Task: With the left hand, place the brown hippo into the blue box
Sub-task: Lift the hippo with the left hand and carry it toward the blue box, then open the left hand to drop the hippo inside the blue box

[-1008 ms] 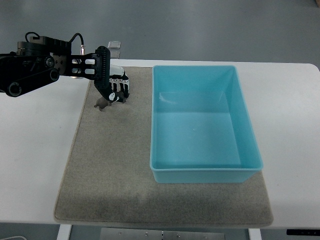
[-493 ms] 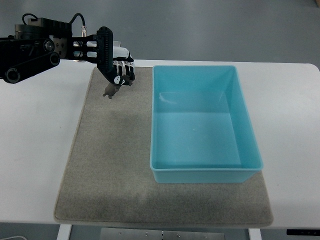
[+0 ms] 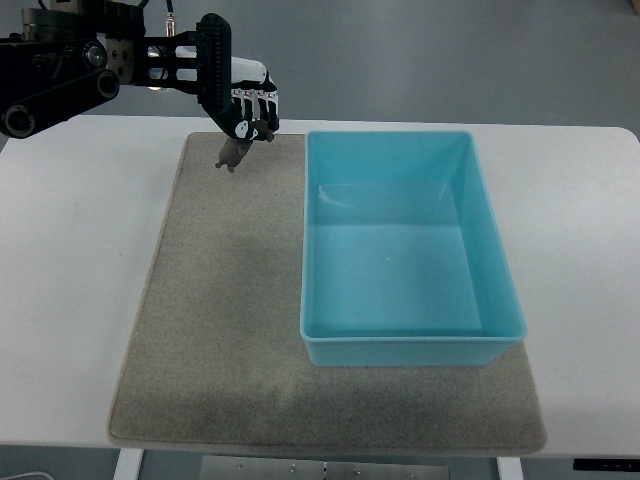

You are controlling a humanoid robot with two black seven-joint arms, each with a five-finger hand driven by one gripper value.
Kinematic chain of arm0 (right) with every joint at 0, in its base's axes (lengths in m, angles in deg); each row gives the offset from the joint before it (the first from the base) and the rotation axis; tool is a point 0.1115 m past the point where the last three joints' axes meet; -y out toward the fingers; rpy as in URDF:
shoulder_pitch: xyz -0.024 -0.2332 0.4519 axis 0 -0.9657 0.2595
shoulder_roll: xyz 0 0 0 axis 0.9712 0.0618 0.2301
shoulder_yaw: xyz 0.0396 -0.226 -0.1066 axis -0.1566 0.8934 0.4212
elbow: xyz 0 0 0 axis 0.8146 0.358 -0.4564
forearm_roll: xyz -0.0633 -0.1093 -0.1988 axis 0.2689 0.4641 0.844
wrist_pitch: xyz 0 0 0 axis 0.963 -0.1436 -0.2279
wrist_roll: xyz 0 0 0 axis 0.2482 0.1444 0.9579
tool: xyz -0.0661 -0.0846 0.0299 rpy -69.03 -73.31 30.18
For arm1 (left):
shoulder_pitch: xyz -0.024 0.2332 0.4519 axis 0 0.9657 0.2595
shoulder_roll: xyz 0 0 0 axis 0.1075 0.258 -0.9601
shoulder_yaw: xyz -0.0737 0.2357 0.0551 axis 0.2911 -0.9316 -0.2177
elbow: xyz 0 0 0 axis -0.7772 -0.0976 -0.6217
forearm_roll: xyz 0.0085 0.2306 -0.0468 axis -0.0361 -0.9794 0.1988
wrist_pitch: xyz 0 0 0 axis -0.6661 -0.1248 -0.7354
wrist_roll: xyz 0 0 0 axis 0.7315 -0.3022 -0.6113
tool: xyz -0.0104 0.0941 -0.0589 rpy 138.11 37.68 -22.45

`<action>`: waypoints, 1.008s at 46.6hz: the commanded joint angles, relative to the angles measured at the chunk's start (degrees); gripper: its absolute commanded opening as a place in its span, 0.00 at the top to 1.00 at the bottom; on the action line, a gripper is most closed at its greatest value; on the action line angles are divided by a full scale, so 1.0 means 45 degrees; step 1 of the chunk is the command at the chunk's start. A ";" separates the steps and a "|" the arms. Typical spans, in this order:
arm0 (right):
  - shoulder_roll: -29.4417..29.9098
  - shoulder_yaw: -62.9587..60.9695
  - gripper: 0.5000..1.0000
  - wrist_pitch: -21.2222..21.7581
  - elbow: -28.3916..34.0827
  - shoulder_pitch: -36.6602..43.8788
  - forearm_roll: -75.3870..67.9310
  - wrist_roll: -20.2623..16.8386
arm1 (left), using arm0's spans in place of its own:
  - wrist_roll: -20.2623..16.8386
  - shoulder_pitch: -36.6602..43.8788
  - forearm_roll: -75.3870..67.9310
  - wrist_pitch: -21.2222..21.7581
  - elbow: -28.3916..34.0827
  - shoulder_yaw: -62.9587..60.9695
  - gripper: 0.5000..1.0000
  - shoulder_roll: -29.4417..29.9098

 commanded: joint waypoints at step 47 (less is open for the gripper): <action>0.0000 0.0000 0.13 0.0000 0.0001 0.0001 0.0000 0.0000 | 0.0430 -0.0444 0.0009 -0.0018 -0.1914 0.1863 1.00 -0.2168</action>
